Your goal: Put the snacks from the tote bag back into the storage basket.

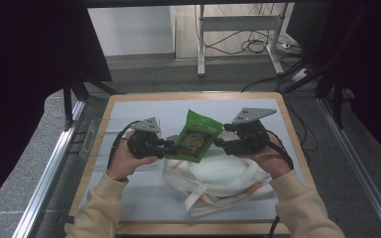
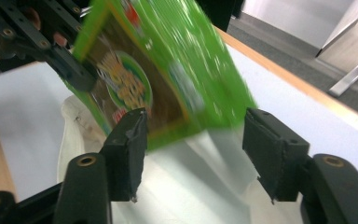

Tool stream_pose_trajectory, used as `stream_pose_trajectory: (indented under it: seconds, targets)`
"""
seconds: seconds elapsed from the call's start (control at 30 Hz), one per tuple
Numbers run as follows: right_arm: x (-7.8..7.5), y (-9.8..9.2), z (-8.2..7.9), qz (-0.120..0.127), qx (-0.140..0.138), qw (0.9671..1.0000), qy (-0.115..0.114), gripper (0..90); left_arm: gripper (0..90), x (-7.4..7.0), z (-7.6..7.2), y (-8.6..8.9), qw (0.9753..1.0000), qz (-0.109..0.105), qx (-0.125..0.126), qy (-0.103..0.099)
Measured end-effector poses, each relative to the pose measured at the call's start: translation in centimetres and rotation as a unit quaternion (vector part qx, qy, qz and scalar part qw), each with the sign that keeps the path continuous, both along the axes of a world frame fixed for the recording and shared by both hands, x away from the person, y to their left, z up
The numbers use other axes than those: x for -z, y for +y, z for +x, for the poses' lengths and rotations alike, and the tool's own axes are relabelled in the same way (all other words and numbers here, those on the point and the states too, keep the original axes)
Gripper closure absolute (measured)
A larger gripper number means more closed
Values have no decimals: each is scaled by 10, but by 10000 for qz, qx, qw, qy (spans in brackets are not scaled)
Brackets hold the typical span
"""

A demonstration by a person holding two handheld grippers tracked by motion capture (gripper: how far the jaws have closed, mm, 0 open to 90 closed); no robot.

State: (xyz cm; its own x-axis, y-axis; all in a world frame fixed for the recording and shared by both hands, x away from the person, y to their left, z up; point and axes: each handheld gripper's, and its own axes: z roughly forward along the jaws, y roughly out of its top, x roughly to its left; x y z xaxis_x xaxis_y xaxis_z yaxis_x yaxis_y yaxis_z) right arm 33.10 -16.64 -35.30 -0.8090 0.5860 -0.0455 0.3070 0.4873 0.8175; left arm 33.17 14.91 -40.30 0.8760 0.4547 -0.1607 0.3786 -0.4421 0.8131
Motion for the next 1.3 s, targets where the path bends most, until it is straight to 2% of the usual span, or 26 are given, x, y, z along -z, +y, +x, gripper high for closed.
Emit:
stream_pose_trajectory:
  seconds: [0.2,0.33,0.47,0.7,0.83,0.93,1.1,1.3]
  targets:
    - [25,-15,2,377,207,9979,493,328,730,-1,-2,-1,10000,-71,-22,-41]
    - [34,-19,-1,613,324,9961,544,317,729,-1,-4,-3,9999,-86,-46,-74]
    - [41,-22,-4,1040,308,9921,627,315,729,1,-4,-5,9999,-89,-79,-66]
    - [53,-24,-11,963,426,9932,504,306,728,3,-7,-7,9999,-71,-131,-83]
    - [58,-25,-12,1061,473,9917,544,302,728,3,-8,-6,9996,-129,-210,-121]
    - [60,-24,-13,869,514,9936,509,294,728,2,-9,-6,9994,-197,-237,-143]
    - [64,-25,-18,963,508,9922,610,294,728,1,-9,-6,9991,-286,-286,-145]
    - [67,-22,-26,1105,358,9909,685,294,727,1,-11,-10,9989,-329,-258,-187]
